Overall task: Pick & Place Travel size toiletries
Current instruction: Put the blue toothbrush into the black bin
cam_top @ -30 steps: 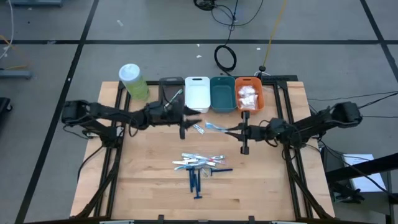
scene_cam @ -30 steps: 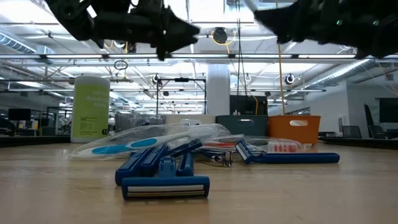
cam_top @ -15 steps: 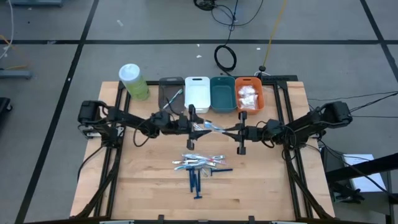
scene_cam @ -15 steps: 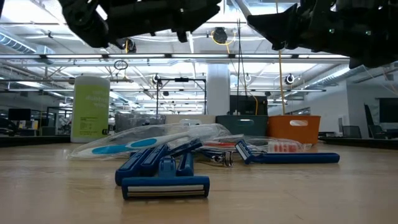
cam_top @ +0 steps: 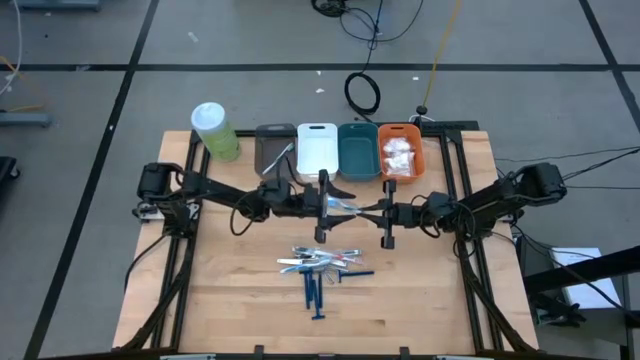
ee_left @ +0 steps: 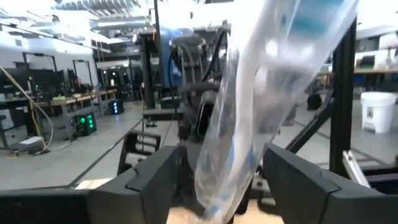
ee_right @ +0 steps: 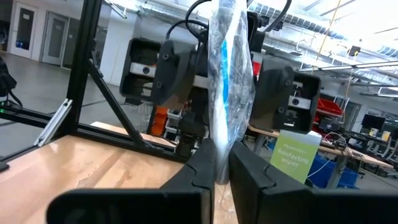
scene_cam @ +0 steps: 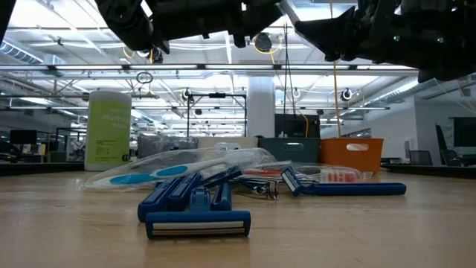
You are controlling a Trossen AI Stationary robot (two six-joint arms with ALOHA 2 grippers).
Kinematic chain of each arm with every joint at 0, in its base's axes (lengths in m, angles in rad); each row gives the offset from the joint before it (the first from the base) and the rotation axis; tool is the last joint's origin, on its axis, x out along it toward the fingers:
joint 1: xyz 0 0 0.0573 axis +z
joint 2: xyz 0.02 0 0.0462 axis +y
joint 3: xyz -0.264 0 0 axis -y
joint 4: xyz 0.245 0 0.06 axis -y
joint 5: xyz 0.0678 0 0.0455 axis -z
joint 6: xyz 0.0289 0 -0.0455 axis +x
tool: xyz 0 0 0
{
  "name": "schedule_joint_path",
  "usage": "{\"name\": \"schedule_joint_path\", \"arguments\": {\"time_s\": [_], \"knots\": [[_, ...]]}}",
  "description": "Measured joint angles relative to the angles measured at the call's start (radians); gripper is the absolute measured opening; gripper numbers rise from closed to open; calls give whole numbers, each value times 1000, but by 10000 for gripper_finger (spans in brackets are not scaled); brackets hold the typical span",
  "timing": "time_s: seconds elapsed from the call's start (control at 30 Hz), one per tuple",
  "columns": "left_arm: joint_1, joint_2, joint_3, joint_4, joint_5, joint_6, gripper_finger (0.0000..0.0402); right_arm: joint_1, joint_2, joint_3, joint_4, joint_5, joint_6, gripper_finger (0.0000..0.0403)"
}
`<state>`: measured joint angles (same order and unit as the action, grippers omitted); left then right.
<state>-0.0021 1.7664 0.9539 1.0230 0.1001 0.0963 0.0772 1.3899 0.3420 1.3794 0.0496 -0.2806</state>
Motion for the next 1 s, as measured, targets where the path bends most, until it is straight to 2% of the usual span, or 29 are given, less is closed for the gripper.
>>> {"name": "schedule_joint_path", "arguments": {"time_s": [0.07, 0.13, 0.2, 0.4, 0.53, 0.63, 0.73, 1.0], "knots": [[0, 0, 0, 1, -16, 25, 234, 0, 0, 0, -1, 0, 0, 15], [0, -2, 0, -3, -27, 44, 212, 0, 0, 0, -1, 0, 0, 15], [1, -1, 0, -12, -28, 55, 173, 0, 0, 0, -1, 0, 0, 15], [0, -1, 0, -11, 37, 77, 22, 0, 0, 0, -7, 0, -1, 21], [0, -26, 0, -52, 7, 32, 17, 0, -1, 3, -11, 4, 12, 32], [4, -97, 0, -204, -58, 39, 9, 0, -2, 3, -31, 63, 74, 46], [15, -202, 0, -377, -183, 43, 9, 2, -24, 2, -103, 135, 88, 71], [17, -433, 0, -815, -517, 15, 6, -6, -135, 1, -306, 141, 85, 164]]}}
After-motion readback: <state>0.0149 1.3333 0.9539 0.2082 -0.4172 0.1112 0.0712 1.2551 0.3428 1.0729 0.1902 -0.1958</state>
